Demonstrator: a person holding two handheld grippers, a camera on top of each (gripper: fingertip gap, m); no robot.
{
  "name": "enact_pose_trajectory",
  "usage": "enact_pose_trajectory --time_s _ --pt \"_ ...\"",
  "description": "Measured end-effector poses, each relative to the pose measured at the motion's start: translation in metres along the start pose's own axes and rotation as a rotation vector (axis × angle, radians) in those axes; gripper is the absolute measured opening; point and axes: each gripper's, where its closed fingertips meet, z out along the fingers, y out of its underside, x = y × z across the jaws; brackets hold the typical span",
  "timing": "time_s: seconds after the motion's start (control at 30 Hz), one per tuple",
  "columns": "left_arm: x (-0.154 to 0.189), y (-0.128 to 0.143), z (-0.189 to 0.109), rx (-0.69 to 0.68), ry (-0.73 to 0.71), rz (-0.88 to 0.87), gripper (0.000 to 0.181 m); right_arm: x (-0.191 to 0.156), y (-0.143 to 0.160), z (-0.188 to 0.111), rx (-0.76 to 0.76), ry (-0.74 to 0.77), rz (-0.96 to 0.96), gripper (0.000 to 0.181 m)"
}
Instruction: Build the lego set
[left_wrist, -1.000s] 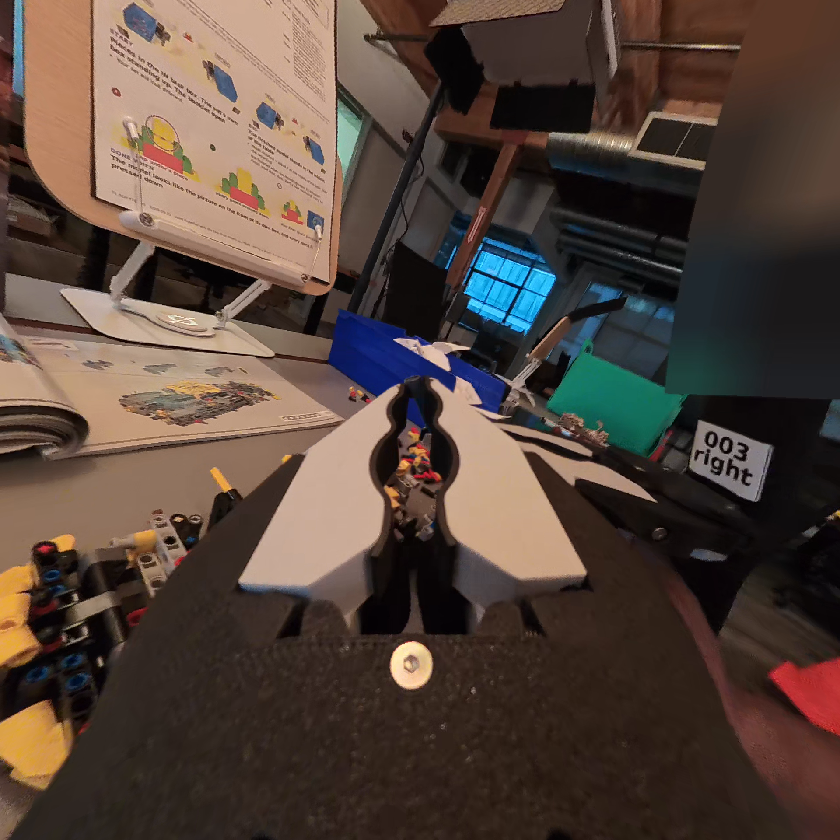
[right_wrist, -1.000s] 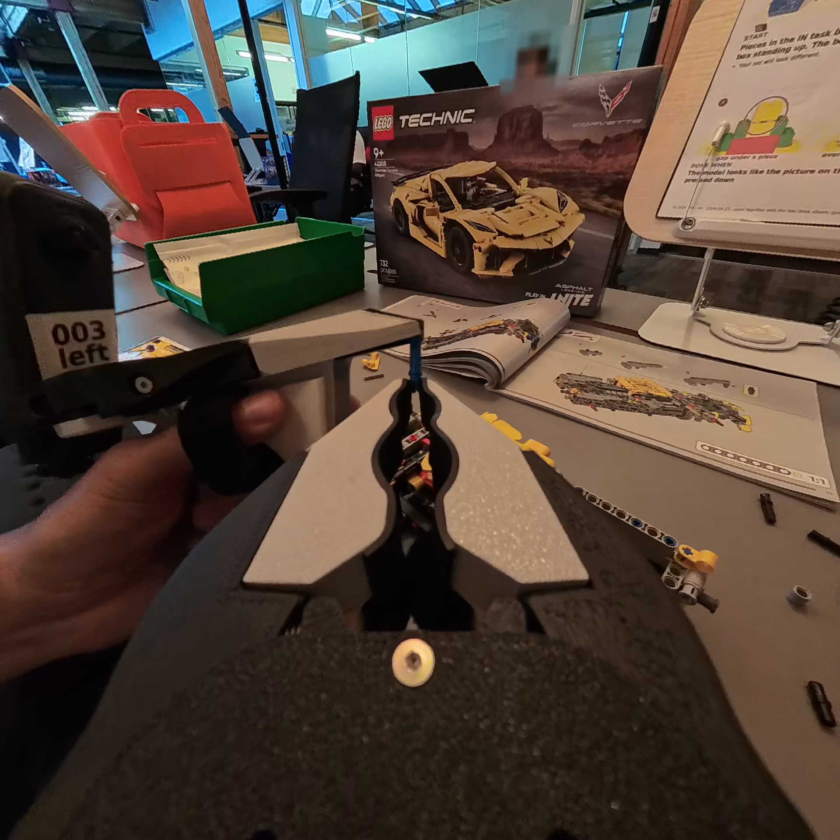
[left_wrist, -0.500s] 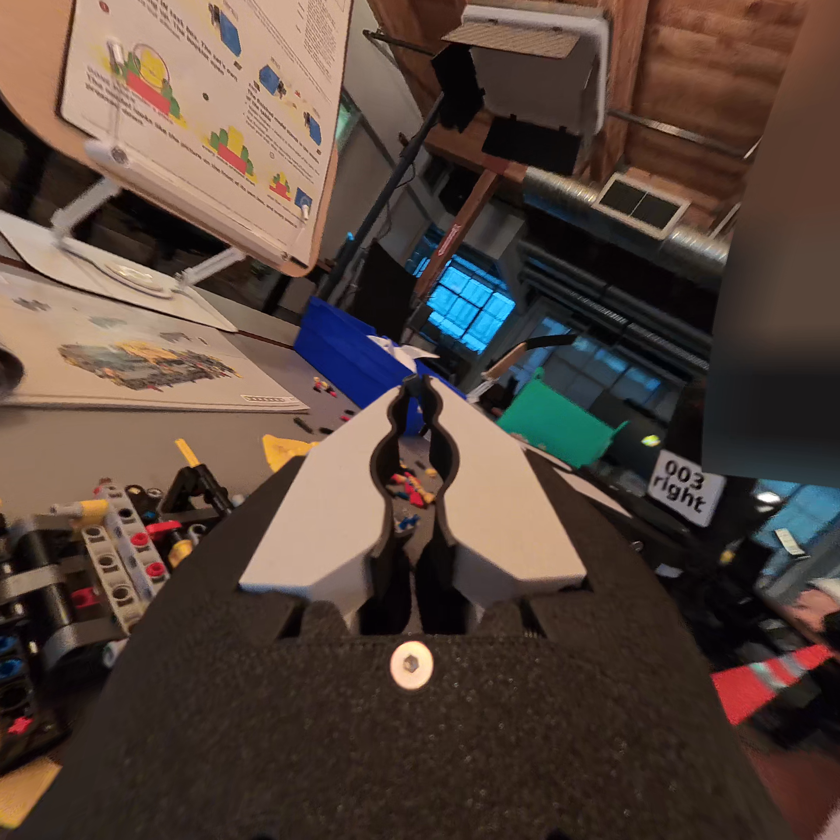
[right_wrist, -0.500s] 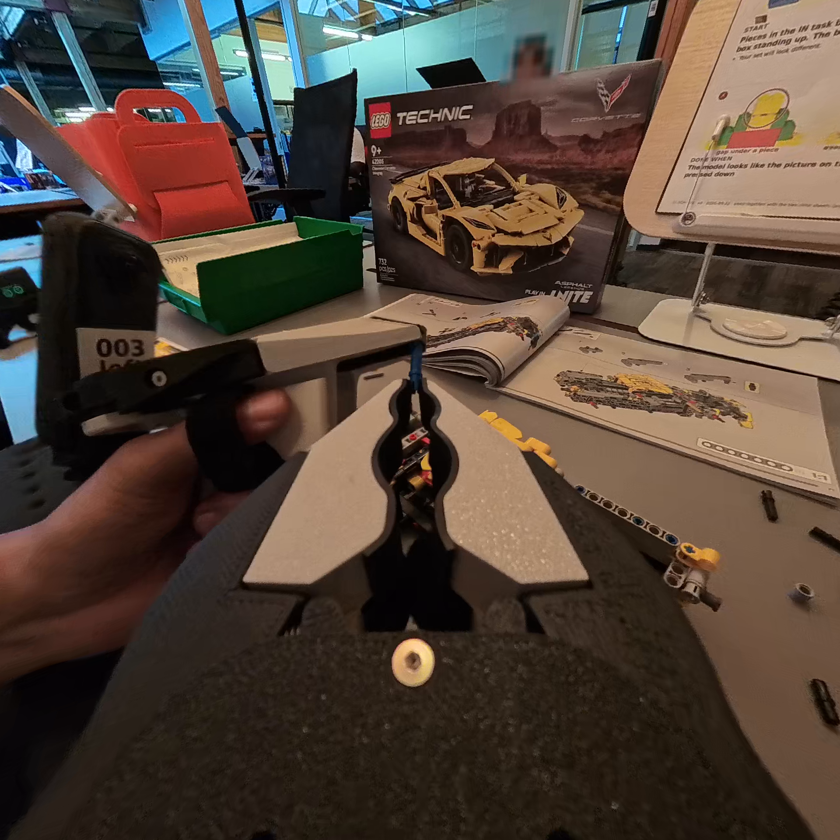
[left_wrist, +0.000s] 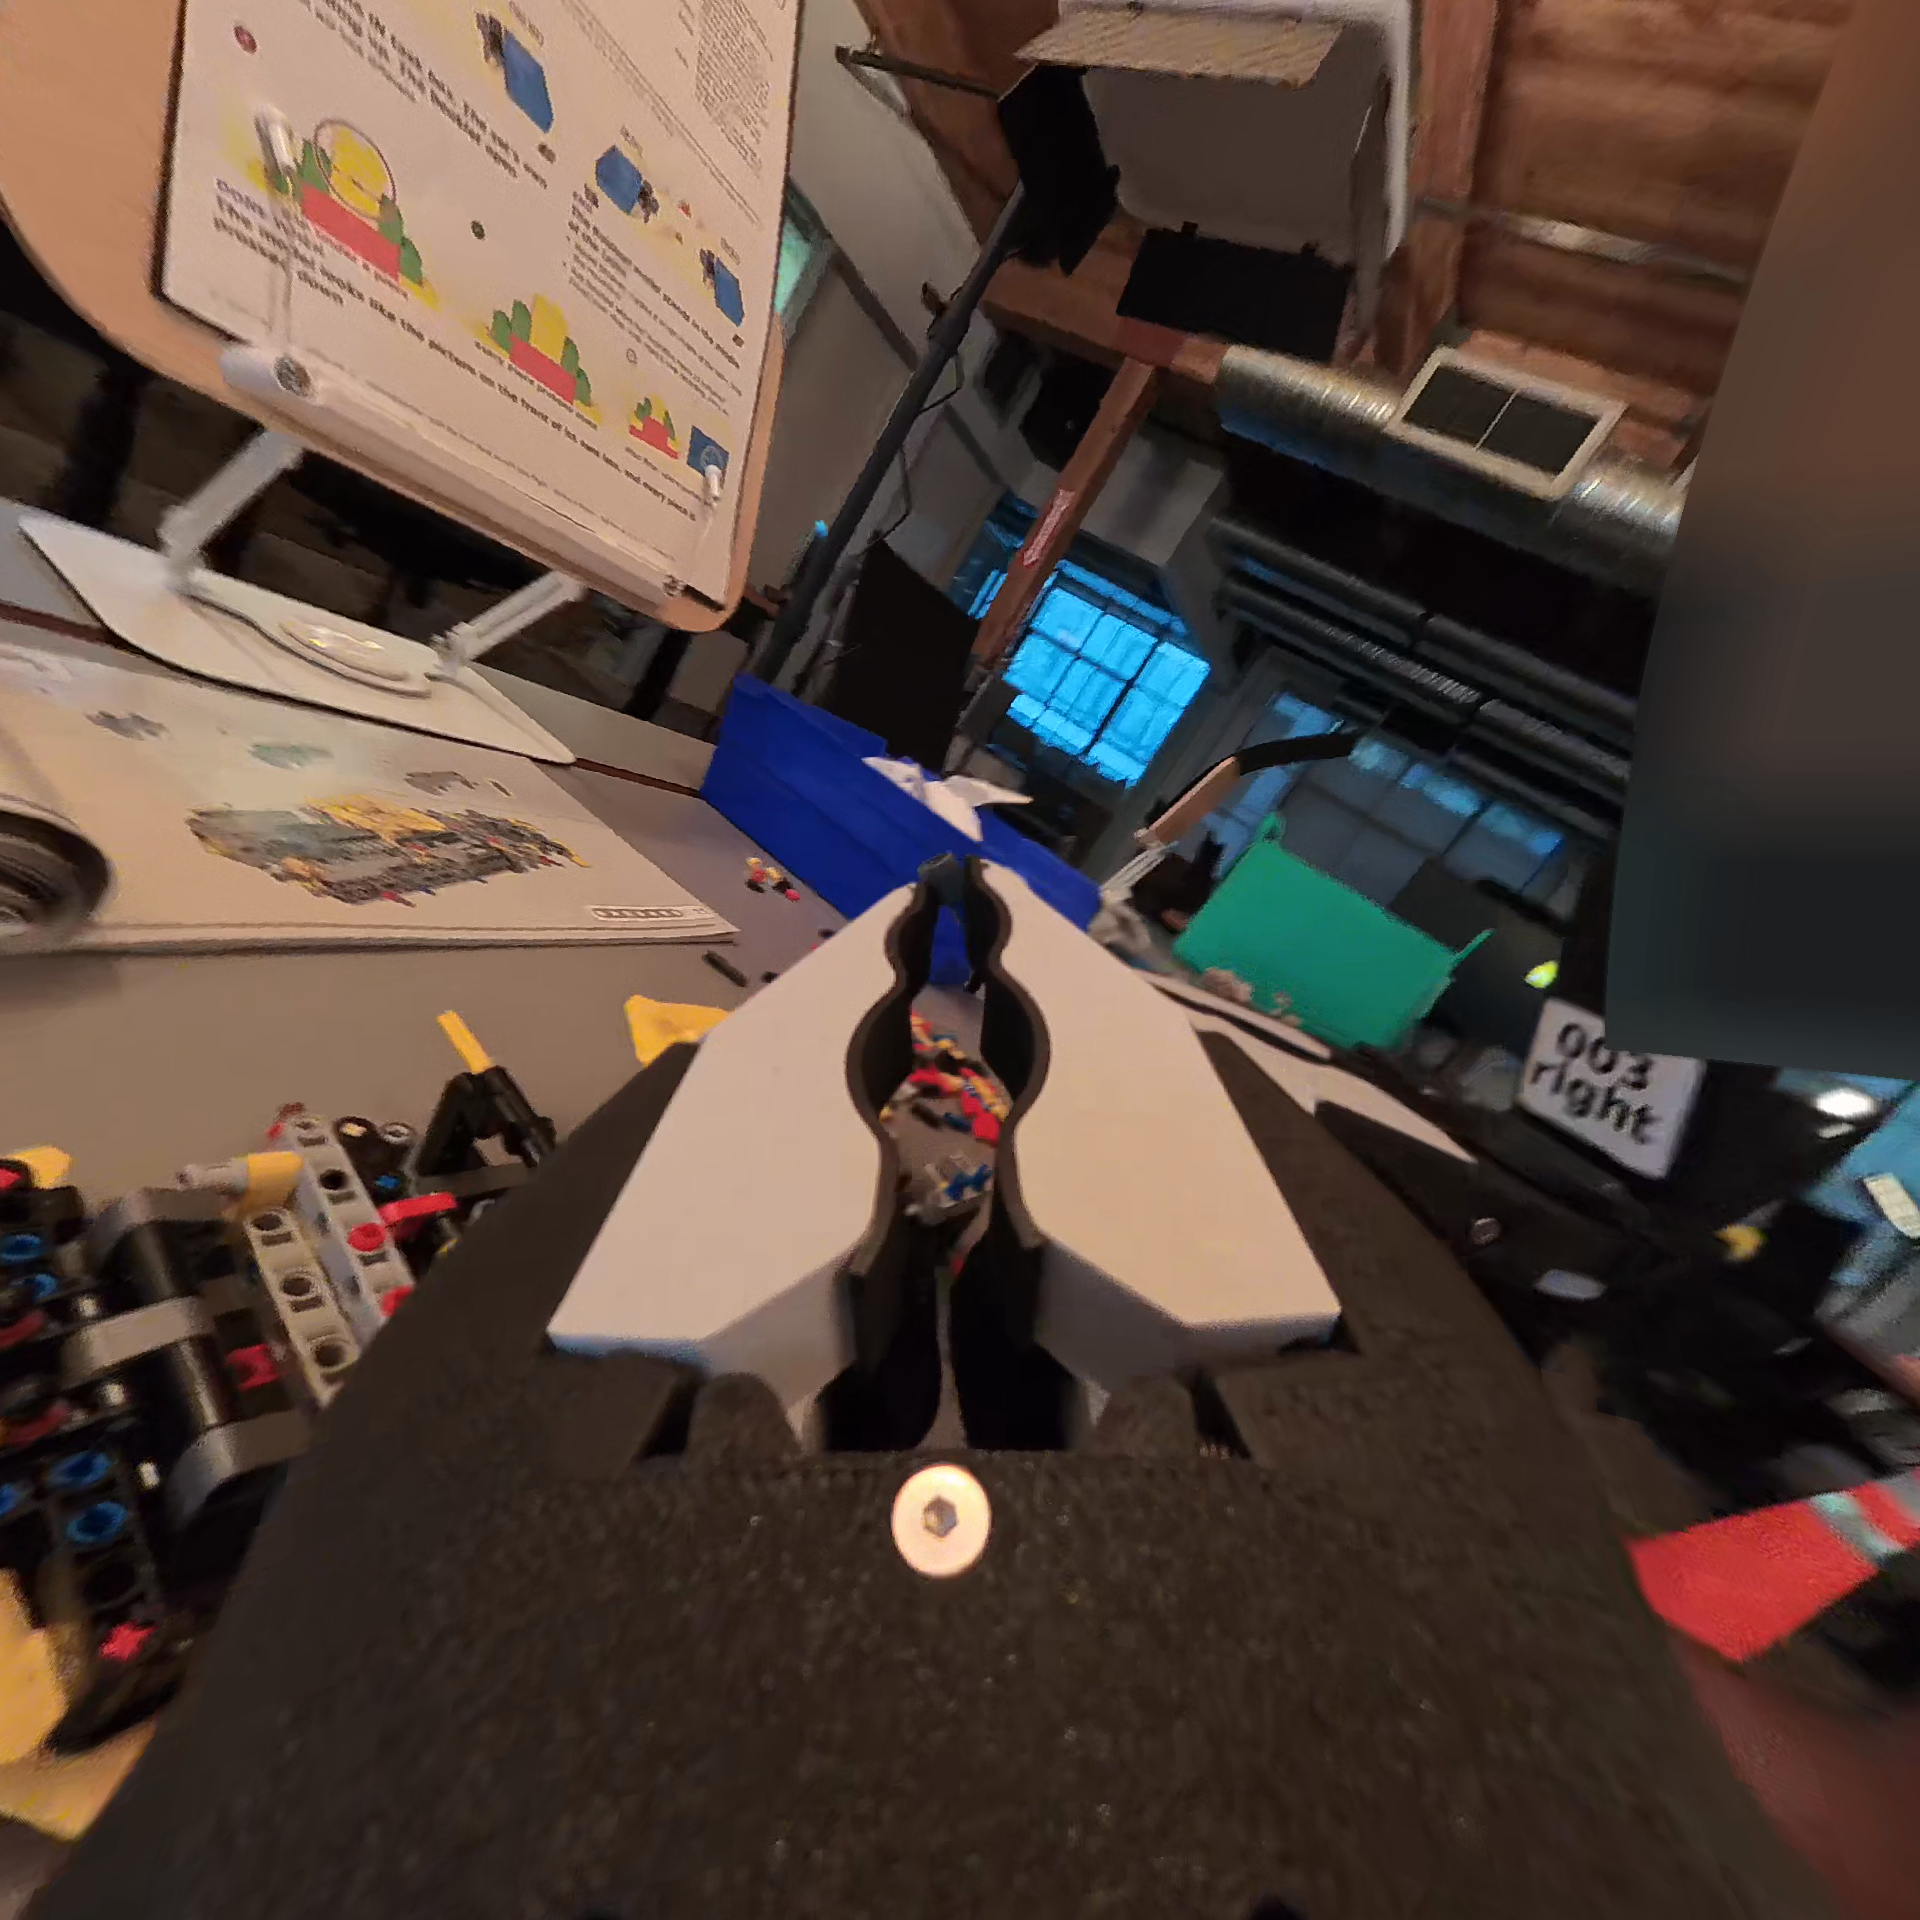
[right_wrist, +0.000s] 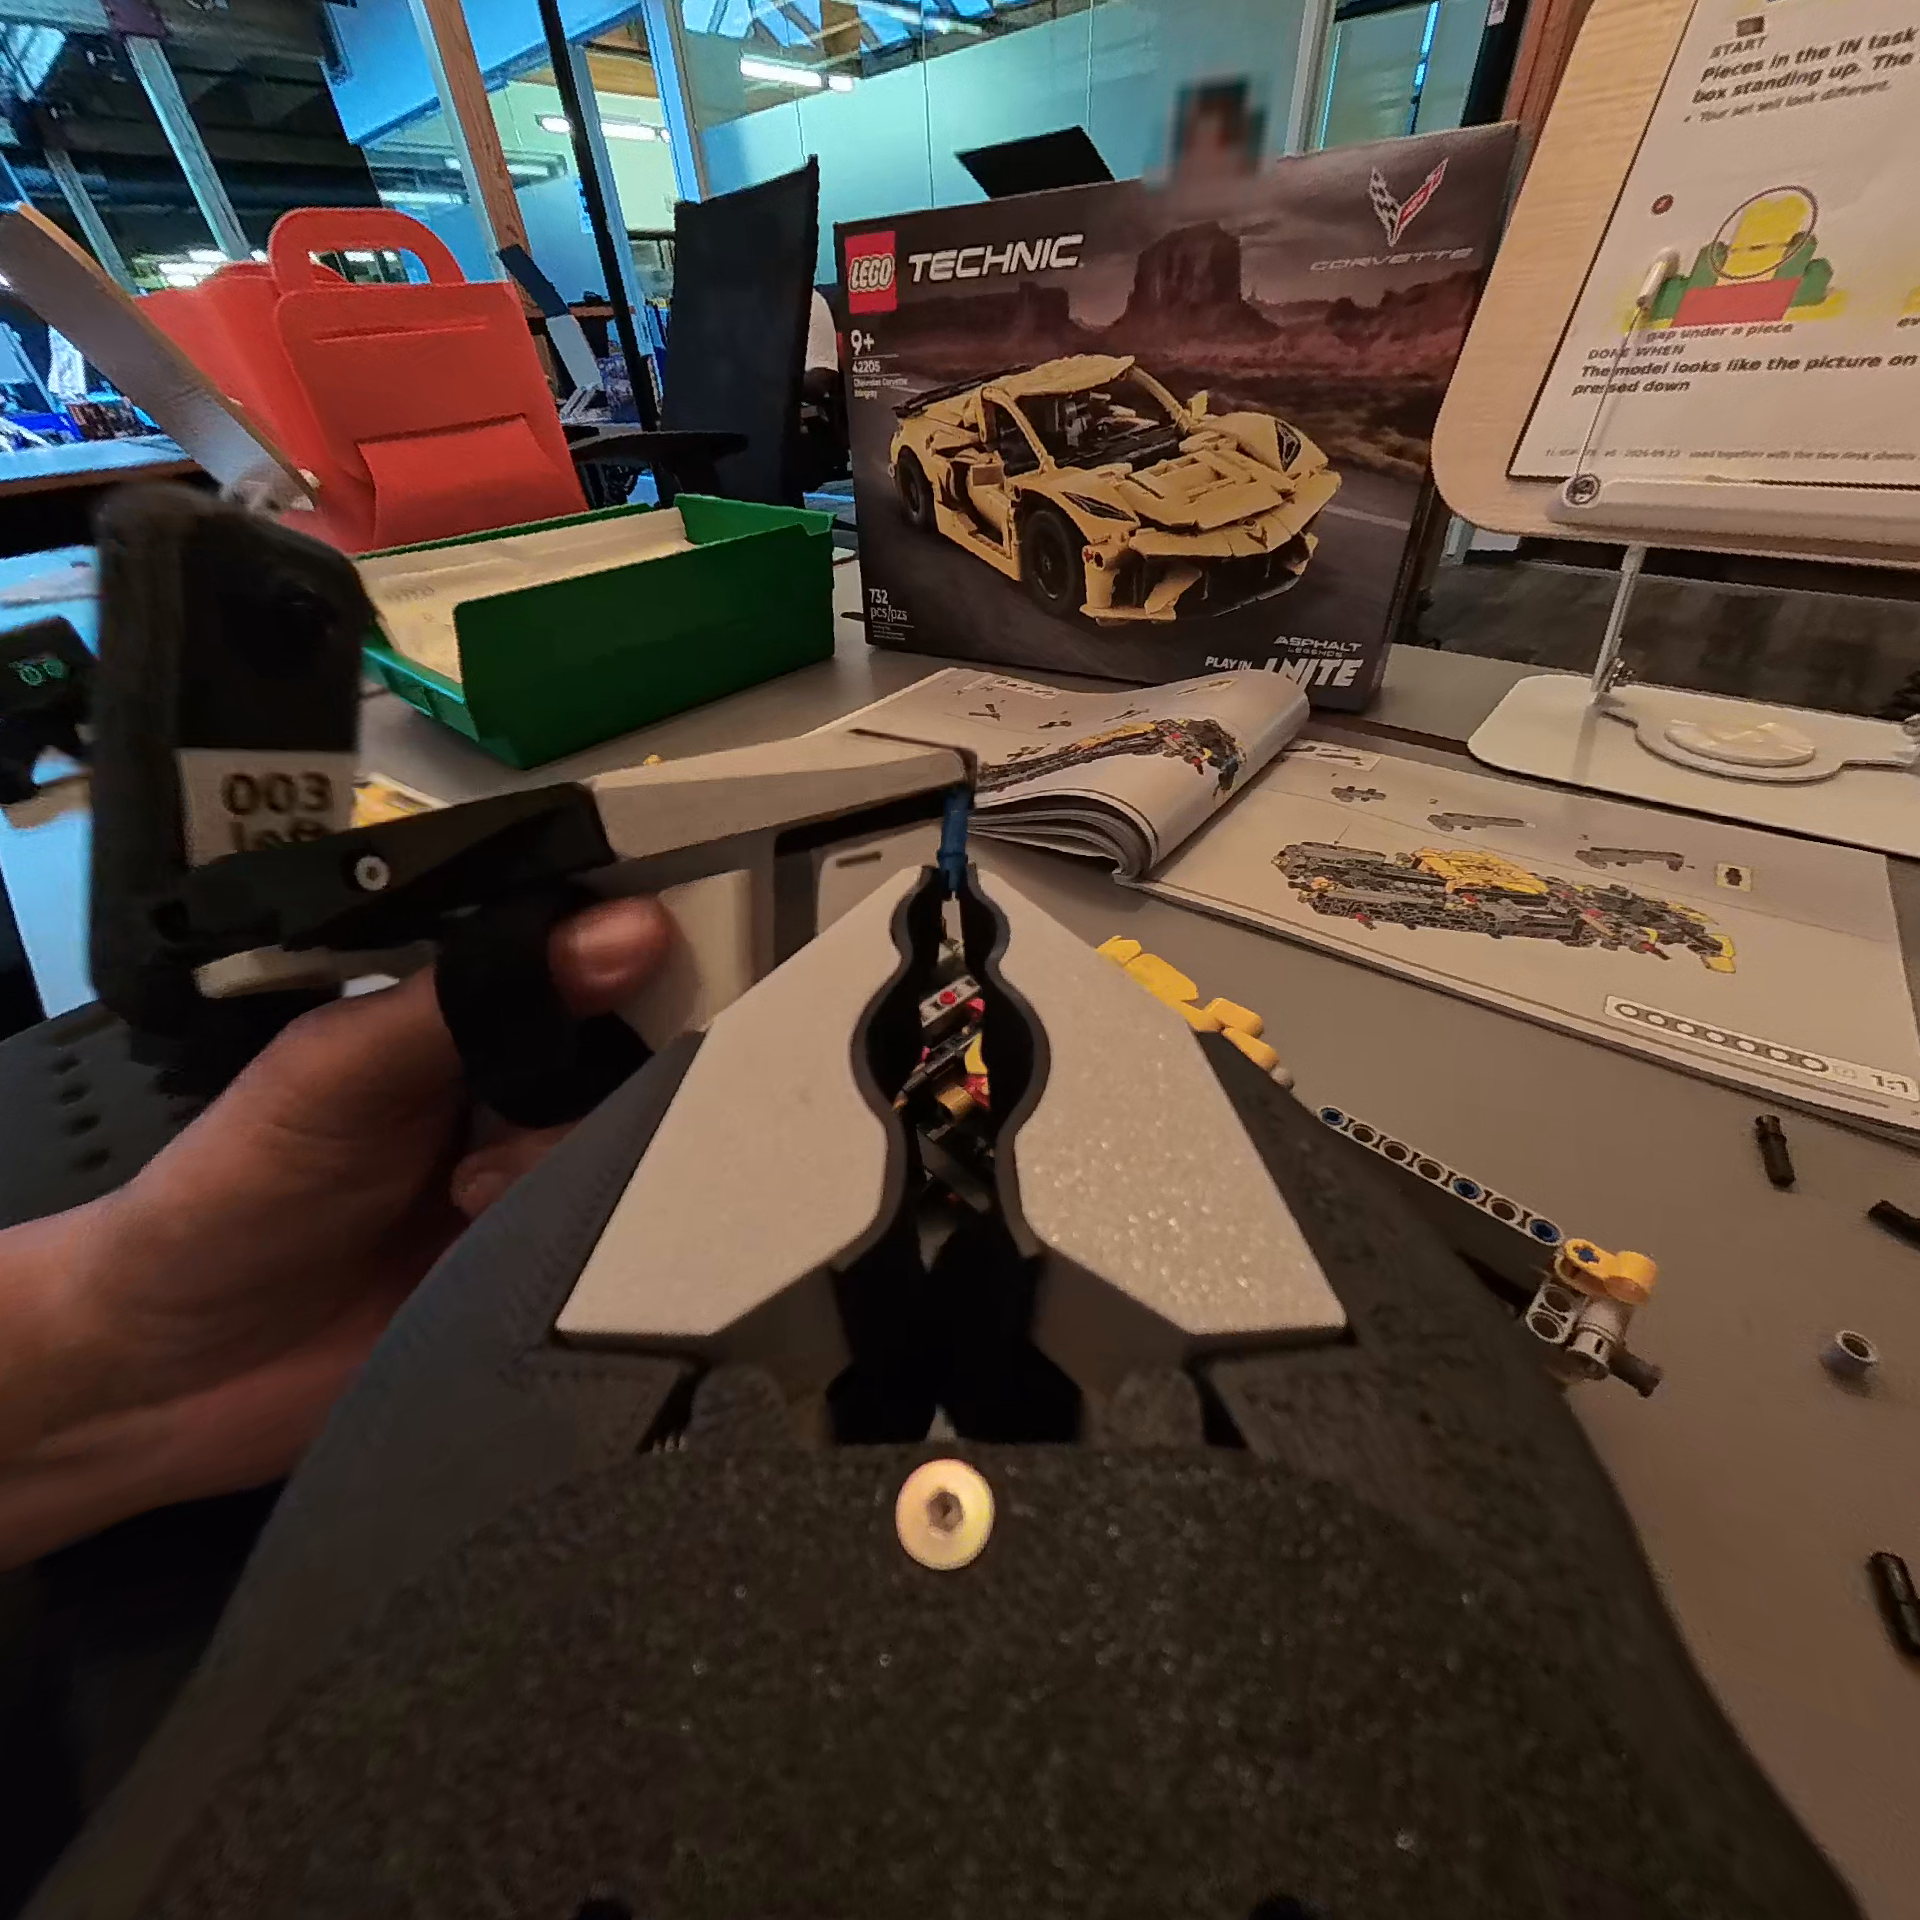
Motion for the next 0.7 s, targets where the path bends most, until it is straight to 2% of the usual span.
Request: enact_pose_trajectory --time_s 0.1,0.17,0.23,0.27,0.37,0.43,0.5,0.63,0.7 --pt "0.004 0.0 -0.001 -0.009 -0.023 0.087 0.007 0.0 0.002 -0.001 -0.025 0.049 -0.084 0.003" --pt "0.009 0.0 -0.001 -0.006 0.027 0.048 0.006 -0.001 0.005 0.002 -0.047 0.052 -0.102 0.003" --pt "0.017 0.006 0.001 -0.036 0.101 -0.008 0.006 0.001 0.007 0.003 -0.051 0.028 -0.05 0.003" --pt "0.02 0.007 0.002 -0.039 0.101 0.021 0.006 0.002 0.004 0.002 -0.033 0.011 -0.025 0.003" --pt "0.014 0.002 0.002 -0.017 0.045 0.078 0.006 0.0 0.005 0.002 -0.029 -0.01 -0.007 0.003" --pt "0.003 0.003 0.002 -0.037 -0.024 0.122 0.006 0.0 -0.005 -0.004 0.03 -0.017 -0.003 0.003" --pt "0.014 0.003 0.002 -0.033 0.008 0.181 0.006 0.001 0.0 -0.002 0.001 -0.01 0.005 0.003" --pt "0.003 -0.011 -0.006 0.035 0.004 0.077 0.006 0.0 0.0 -0.002 0.011 -0.073 0.07 0.003" --pt "0.007 -0.01 -0.008 -0.008 0.042 0.094 0.007 -0.004 -0.002 -0.002 0.026 -0.138 0.122 0.003"
